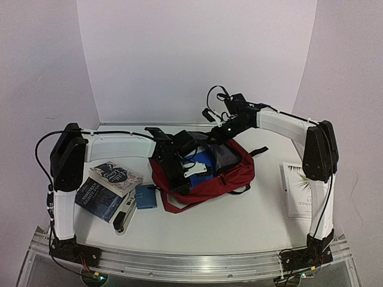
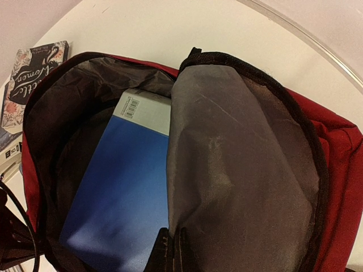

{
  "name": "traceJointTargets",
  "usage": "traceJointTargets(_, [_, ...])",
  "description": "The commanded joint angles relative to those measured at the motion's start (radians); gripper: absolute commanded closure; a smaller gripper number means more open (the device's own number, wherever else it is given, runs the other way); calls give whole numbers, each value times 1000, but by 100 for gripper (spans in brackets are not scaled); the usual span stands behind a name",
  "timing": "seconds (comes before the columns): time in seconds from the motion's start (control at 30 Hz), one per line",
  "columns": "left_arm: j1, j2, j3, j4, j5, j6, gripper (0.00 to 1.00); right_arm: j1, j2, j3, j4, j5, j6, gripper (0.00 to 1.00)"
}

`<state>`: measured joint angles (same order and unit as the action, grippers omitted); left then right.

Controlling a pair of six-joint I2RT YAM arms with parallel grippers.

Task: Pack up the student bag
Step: Adjust the student bag at the center of the board.

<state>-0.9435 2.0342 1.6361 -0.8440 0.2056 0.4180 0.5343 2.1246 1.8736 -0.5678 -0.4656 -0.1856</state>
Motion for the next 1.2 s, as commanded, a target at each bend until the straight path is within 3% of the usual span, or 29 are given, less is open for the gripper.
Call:
traceJointTargets(0.0, [-2,-67,138,4,-48,-45,100,-3,-1,55,19,3,-5,100])
traceJointTargets(0.23, [-1,-198,207,12,-52,-74,100,-3,23,122,19,26,-15,100])
traceJointTargets(0.4, [-7,-227,84,-32,-30,-103,100,-3,41,163,19,34,-14,100])
traceJointTargets(0.53, [-19,-243,-59,41,-8,-156,97,-3,39,158,18,30,-9,97])
traceJointTargets(0.63, [-23,-263,-138,106,-7,-206,85,-3,15,130,14,28,-7,84])
traceJointTargets(0.73, [-22,-293,-149,124,-23,-242,72,-2,-32,95,1,25,5,61])
traceJointTargets(0.83, [-21,-320,-124,128,-49,-277,53,-6,-108,79,-36,36,26,36])
traceJointTargets(0.93, [-21,-327,-65,125,-97,-332,31,-33,-189,69,-124,47,41,17])
traceJointTargets(1.07, [-21,-307,6,127,-167,-405,2,-121,-314,-29,-315,62,-37,7])
traceJointTargets(1.17, [-21,-282,54,129,-196,-481,0,-239,-410,-160,-426,82,-97,2])
